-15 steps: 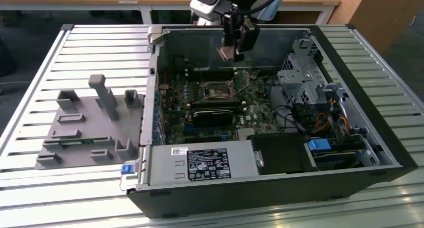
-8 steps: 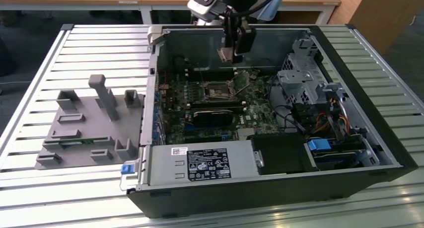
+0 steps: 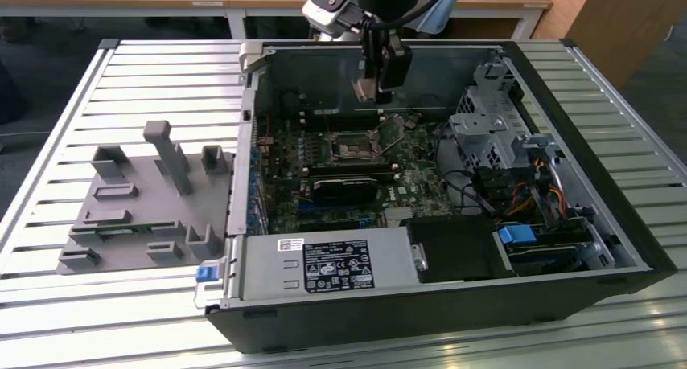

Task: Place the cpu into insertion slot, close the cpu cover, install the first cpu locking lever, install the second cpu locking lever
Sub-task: 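Place the cpu into insertion slot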

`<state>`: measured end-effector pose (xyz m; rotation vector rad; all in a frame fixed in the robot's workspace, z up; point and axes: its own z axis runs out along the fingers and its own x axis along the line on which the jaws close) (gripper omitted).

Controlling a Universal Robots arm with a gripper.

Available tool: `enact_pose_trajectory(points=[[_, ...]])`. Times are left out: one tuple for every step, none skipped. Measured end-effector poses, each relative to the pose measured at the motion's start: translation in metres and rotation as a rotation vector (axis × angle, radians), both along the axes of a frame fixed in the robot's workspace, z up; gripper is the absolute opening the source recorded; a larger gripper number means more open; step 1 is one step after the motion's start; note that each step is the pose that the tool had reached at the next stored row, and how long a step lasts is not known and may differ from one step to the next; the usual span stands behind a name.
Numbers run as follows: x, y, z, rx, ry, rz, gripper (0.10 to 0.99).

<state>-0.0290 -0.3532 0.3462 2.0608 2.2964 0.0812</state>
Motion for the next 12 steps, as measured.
enact_pose_trajectory(points=[[0.0000,0.0000,-0.0006,0.000,0.0000,0.000,0.541],[0.0000,0.0000,-0.0011,-0.001,-0.0001,0.000,0.541],[0.0000,0.0000,-0.0014,-0.002,-0.0001,0.000,0.541],[0.0000,0.0000,-0.0020,-0.002,-0.0005,0.000,0.541],[0.0000,0.0000,-0.0025,-0.002,-0.0012,0.000,0.541],[0.0000,0.0000,-0.0033,-0.002,-0.0017,0.000,0.541],[0.0000,0.0000,-0.0042,-0.002,-0.0017,0.000,0.541],[0.0000,0.0000,-0.0050,-0.002,-0.0017,0.000,0.541],[0.0000,0.0000,-0.0056,-0.002,-0.0017,0.000,0.541],[0.0000,0.0000,-0.0060,-0.002,-0.0017,0.000,0.541],[0.0000,0.0000,-0.0064,-0.002,-0.0017,0.000,0.541],[0.0000,0.0000,-0.0068,-0.002,-0.0018,-0.001,0.541]])
